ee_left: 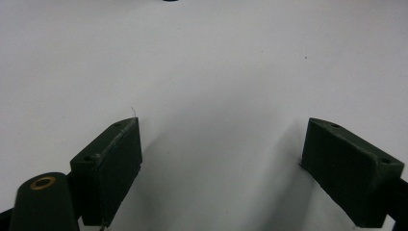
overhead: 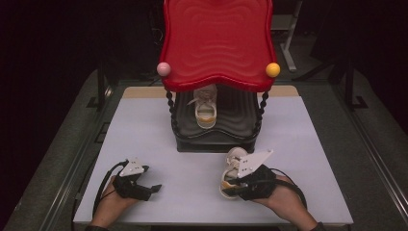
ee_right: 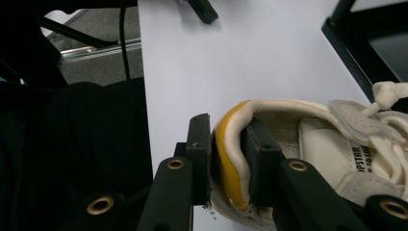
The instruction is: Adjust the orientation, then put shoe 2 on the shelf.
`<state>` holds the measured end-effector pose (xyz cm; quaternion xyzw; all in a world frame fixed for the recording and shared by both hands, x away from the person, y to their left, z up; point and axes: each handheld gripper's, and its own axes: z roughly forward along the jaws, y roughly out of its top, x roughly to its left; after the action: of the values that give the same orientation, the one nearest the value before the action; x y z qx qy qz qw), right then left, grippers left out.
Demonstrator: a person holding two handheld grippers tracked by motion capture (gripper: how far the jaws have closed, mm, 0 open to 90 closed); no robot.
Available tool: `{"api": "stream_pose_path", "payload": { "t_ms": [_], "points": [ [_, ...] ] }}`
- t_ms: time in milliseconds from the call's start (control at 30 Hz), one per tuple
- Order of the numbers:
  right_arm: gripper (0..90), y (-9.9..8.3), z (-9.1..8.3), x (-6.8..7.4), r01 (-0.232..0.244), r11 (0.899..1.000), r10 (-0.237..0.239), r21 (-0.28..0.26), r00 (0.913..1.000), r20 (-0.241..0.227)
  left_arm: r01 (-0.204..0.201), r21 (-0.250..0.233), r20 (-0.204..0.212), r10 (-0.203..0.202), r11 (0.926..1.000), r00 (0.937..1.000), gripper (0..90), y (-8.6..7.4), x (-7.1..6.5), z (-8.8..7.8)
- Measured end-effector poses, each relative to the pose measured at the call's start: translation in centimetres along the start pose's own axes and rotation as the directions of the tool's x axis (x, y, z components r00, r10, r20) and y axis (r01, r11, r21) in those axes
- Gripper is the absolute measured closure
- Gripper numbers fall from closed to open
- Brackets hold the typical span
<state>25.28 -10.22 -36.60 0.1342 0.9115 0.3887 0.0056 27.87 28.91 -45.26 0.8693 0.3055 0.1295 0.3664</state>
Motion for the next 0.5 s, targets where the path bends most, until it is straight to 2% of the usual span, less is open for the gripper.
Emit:
{"api": "stream_pose_path", "payload": {
  "t_ms": [133,267,500],
  "points": [
    [74.6,1.2,0.1,0.0,0.034,0.999,-0.034,-0.006,0.9993,-0.014,0.000,0.001,0.000,0.000,1.0000,1.0000,13.0,0.0,0.0,0.0],
    [74.5,2.3,-0.2,0.0,0.047,0.999,-0.048,-0.023,0.9984,-0.030,-0.001,0.001,0.000,0.001,1.0000,1.0000,13.1,0.0,0.0,0.0],
    [74.4,4.4,-1.4,-0.3,0.084,0.996,-0.085,-0.030,0.9962,-0.021,-0.001,0.001,-0.001,0.001,1.0000,1.0000,13.1,0.0,0.0,0.0]
  ]
}}
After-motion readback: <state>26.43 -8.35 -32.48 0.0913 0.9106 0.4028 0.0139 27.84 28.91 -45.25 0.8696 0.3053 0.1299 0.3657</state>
